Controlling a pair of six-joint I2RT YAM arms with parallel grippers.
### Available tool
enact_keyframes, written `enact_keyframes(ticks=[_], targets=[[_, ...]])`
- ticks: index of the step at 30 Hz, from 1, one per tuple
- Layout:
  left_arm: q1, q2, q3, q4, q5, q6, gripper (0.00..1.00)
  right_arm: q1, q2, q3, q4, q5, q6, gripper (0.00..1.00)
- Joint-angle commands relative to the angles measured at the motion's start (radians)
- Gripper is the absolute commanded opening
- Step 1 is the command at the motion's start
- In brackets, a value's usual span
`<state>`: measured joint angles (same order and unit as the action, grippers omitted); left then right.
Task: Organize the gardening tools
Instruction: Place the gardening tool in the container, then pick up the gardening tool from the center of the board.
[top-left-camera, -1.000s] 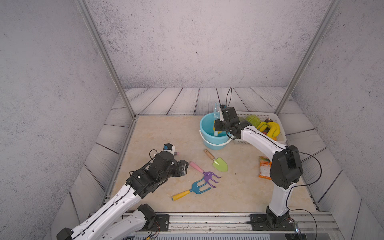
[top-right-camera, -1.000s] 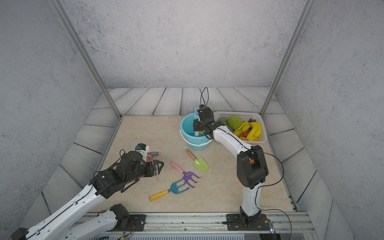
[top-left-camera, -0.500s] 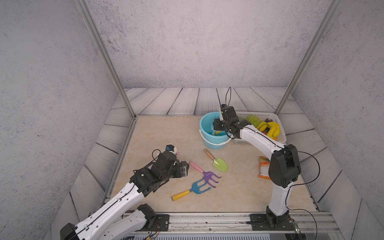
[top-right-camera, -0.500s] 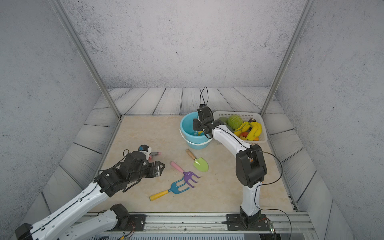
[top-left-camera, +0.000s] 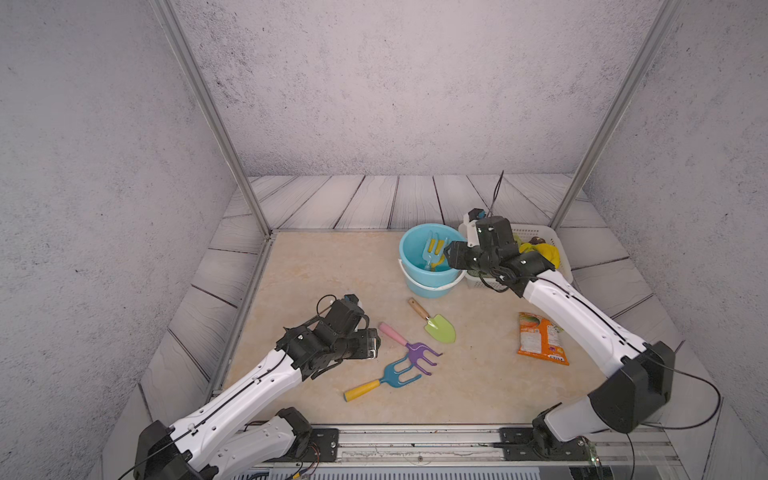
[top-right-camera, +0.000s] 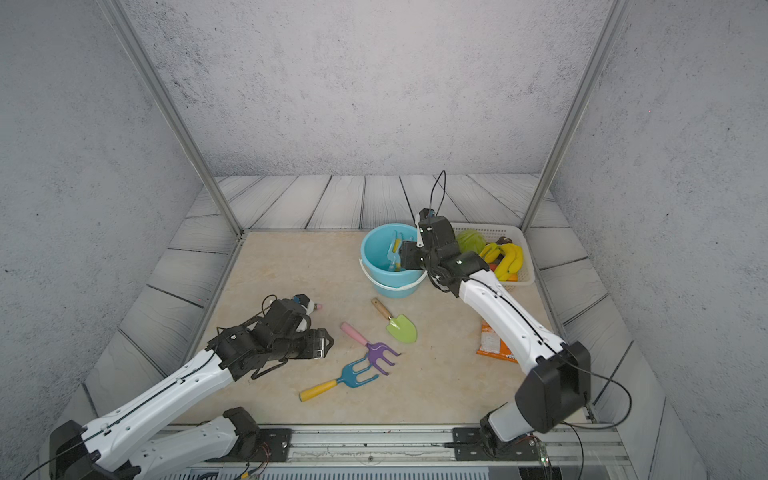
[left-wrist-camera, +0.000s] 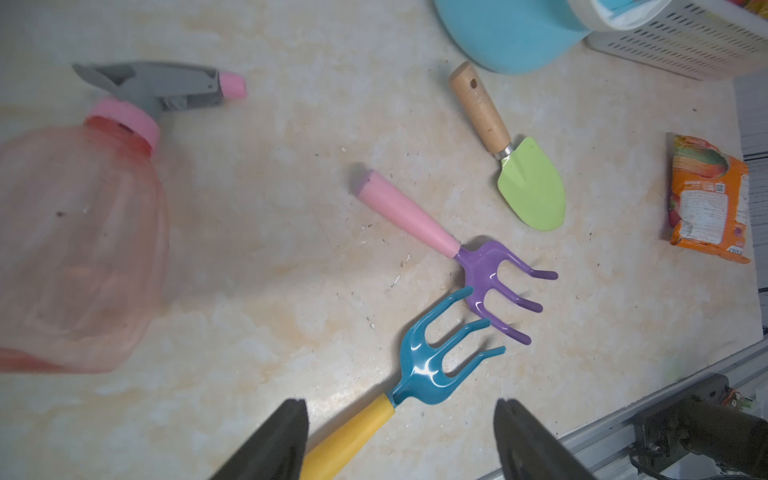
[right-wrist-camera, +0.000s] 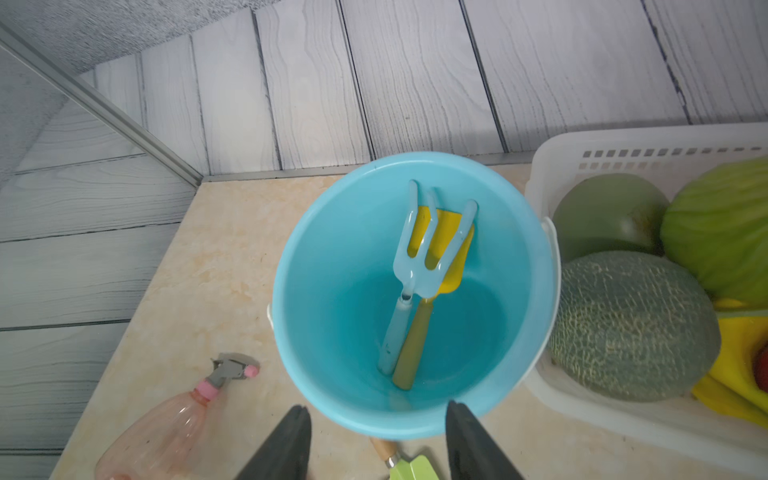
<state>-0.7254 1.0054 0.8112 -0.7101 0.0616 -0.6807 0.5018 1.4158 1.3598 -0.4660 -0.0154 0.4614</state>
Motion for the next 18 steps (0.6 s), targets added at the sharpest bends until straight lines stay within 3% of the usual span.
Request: enact_keyframes(ticks=[1,9,18], targets=[[-0.008,0.052,0.021,-0.106,0.039,-0.007,0.72,0.001,-0.129,-0.129,-0.042,-0.040,0.034,0.58],[-0.097,0.157,-0.053,-0.110,-0.005,-0.076,0.72,0.004,-0.358,-0.375,-0.048,-0.070,0.086,0.58],[-0.171,0.222,-0.092,-0.102,-0.032,-0.078,0.75,0.011,-0.392,-0.476,-0.044,-0.119,0.120,0.57]])
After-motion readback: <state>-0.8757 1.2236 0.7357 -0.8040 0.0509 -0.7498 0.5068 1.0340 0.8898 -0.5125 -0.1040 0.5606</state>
